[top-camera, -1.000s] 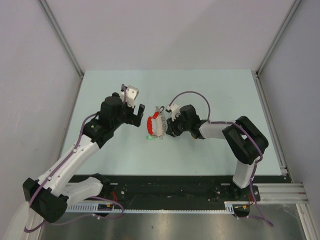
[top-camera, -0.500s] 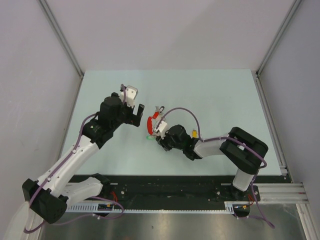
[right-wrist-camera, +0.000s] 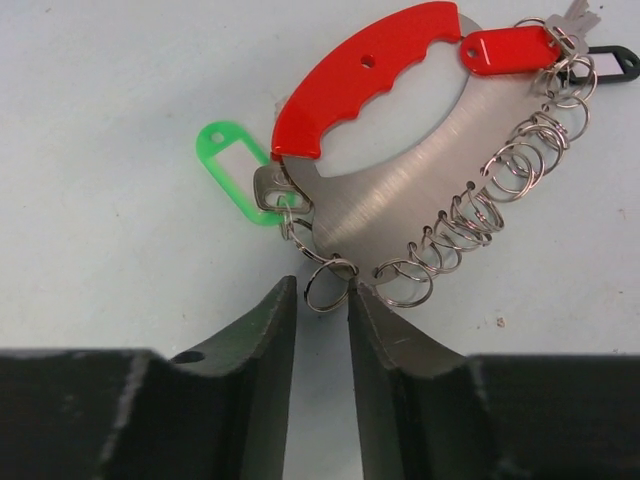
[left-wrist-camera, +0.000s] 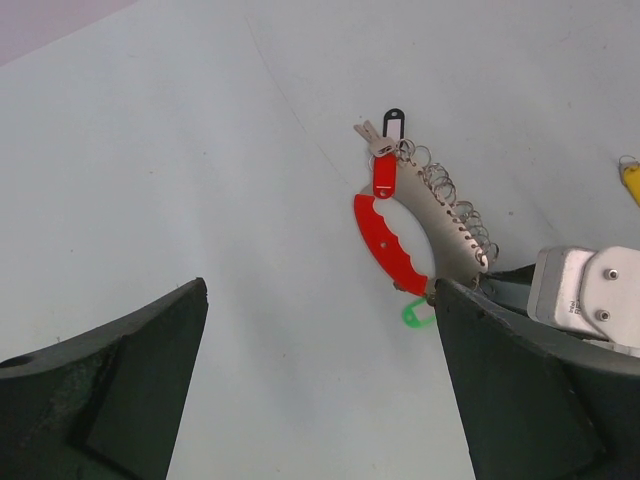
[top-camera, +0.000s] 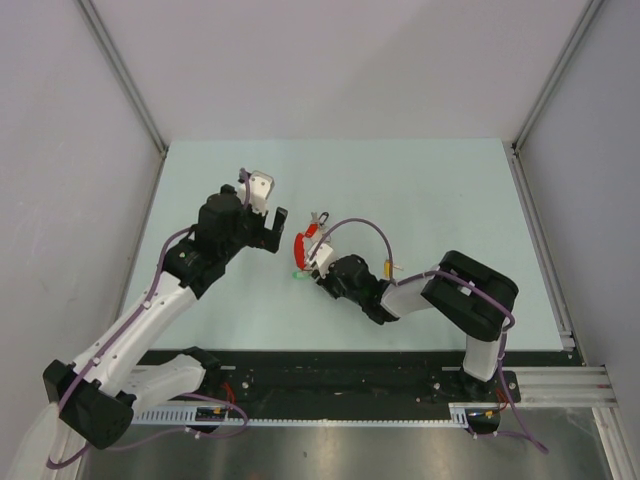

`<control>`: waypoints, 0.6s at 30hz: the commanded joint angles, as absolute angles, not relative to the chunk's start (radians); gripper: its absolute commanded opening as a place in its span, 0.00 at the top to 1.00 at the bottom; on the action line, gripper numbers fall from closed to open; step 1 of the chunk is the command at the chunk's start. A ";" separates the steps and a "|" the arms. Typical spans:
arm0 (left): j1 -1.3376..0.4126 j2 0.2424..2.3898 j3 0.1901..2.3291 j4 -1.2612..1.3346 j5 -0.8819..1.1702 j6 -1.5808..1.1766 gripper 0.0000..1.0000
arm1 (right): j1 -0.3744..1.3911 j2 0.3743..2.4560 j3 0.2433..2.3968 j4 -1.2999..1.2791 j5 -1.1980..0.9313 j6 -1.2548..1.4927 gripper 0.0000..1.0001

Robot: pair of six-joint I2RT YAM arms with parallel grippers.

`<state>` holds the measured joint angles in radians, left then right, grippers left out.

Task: Put the keys on the keyring

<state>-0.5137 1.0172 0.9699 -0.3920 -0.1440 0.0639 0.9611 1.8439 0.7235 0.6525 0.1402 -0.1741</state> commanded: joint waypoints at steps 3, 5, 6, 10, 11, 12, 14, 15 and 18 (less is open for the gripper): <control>-0.503 0.996 0.968 -0.382 -0.153 0.083 0.00 | 0.965 1.859 0.719 0.669 0.207 -0.198 0.77; -0.505 0.996 0.968 -0.382 -0.152 0.083 0.00 | 0.968 1.859 0.719 0.670 0.209 -0.198 0.81; -0.505 0.994 0.968 -0.382 -0.150 0.083 0.00 | 0.966 1.859 0.719 0.676 0.207 -0.201 0.83; -0.505 0.996 0.968 -0.383 -0.150 0.083 0.00 | 0.960 1.855 0.719 0.692 0.216 -0.209 0.90; -0.505 0.997 0.968 -0.382 -0.150 0.083 0.00 | 0.957 1.853 0.718 0.692 0.216 -0.209 0.91; -0.505 0.997 0.966 -0.380 -0.152 0.083 0.00 | 0.951 1.848 0.719 0.689 0.216 -0.207 0.94; -0.505 0.997 0.966 -0.379 -0.152 0.086 0.00 | 0.943 1.832 0.718 0.681 0.215 -0.206 0.98; -0.503 0.999 0.966 -0.380 -0.150 0.086 0.00 | 0.939 1.825 0.718 0.677 0.212 -0.209 1.00; -0.505 0.997 0.963 -0.377 -0.147 0.089 0.00 | 0.931 1.781 0.715 0.649 0.189 -0.219 1.00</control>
<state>-0.5137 1.0172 0.9691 -0.3916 -0.1467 0.0711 0.9451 1.8427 0.7216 0.6559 0.1913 -0.2012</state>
